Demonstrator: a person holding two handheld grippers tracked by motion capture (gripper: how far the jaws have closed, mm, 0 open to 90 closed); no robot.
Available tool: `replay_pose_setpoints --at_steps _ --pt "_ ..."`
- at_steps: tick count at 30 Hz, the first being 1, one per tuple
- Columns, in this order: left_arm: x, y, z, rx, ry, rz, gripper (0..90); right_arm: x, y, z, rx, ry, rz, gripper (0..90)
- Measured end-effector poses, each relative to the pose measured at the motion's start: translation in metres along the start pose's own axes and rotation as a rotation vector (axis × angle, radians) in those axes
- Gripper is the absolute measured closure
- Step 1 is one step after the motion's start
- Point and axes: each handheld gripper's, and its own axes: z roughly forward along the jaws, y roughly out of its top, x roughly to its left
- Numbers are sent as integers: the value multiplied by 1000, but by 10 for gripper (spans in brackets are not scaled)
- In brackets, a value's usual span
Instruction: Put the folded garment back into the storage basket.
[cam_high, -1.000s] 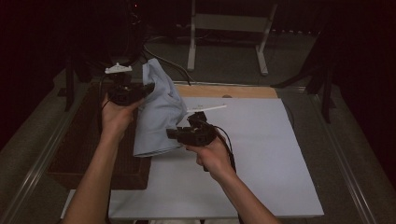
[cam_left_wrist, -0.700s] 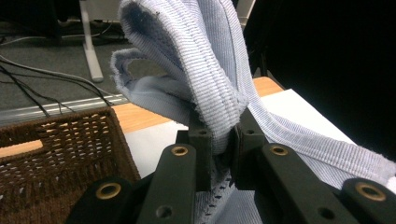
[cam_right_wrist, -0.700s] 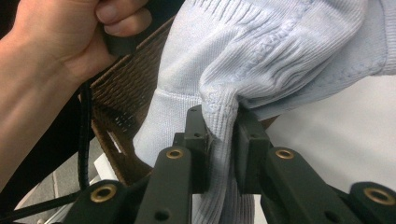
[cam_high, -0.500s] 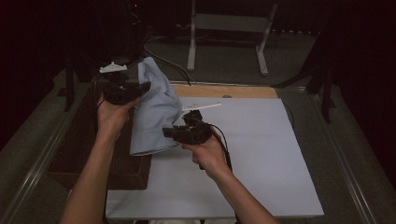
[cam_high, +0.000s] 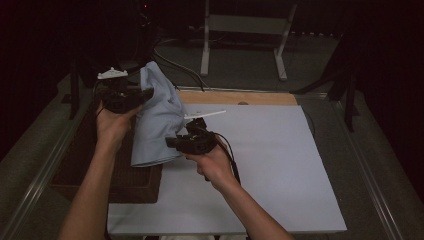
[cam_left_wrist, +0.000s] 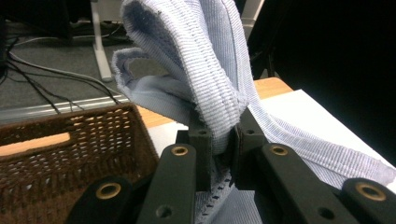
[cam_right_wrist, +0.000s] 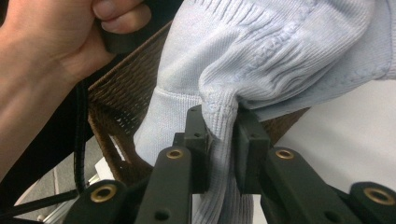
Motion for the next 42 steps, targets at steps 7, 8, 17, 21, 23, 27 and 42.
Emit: replay_pose_setpoints --at_steps 7,8,17,21,23,27,42 --pt "8 -4 -7 -3 10 -5 832 5 0 9 3 3 -7 783" --pt "10 -4 -8 -3 11 -5 831 6 0 11 4 4 -8 783" --pt "22 -12 -16 -2 25 -19 832 13 -2 26 10 16 -6 783" --pt "26 -13 -20 0 34 -17 831 16 -2 34 13 20 0 783" --pt "28 -14 -22 -3 34 -18 831 17 -3 37 14 23 3 783" --pt "32 -16 -24 -4 39 -20 831 18 -3 44 18 27 7 783" --pt "43 -26 -29 -7 50 -39 831 24 -8 61 34 28 16 782"
